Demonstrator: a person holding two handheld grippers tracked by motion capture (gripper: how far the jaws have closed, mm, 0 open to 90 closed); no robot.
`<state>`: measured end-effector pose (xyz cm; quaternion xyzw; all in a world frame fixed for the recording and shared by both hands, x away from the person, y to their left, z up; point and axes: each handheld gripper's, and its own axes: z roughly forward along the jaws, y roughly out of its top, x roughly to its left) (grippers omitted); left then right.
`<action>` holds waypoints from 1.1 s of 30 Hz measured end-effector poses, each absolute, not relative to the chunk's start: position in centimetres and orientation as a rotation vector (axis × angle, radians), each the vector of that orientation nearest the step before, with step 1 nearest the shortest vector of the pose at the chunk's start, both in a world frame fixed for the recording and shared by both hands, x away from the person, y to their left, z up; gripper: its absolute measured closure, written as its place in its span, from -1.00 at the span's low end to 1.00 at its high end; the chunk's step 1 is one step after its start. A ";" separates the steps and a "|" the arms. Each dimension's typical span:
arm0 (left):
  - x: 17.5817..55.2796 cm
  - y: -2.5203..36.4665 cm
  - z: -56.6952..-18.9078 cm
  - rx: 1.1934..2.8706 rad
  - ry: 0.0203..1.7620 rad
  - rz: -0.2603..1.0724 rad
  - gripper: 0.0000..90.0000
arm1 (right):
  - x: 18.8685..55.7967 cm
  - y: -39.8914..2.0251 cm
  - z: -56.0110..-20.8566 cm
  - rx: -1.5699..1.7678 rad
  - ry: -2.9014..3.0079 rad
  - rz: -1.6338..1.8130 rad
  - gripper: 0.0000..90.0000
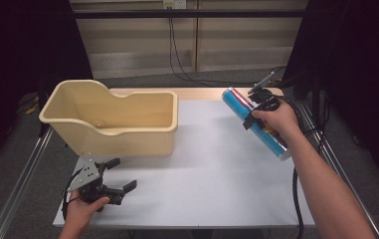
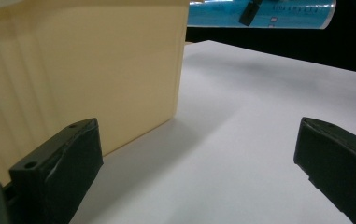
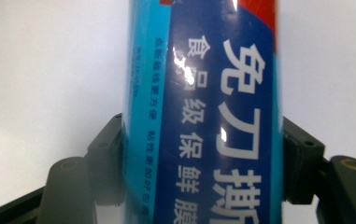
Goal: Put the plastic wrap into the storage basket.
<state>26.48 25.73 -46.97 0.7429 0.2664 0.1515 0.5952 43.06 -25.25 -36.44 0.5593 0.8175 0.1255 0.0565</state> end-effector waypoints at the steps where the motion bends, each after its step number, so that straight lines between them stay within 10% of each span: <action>1: 26.5 25.7 -47.0 1.725 0.619 0.352 -0.98 | 43.1 -25.2 -36.1 1.687 2.484 0.381 -0.29; 33: 26.5 25.8 -46.9 1.706 0.615 0.343 -0.98 | 43.7 -19.6 -28.1 1.405 2.592 0.470 -0.29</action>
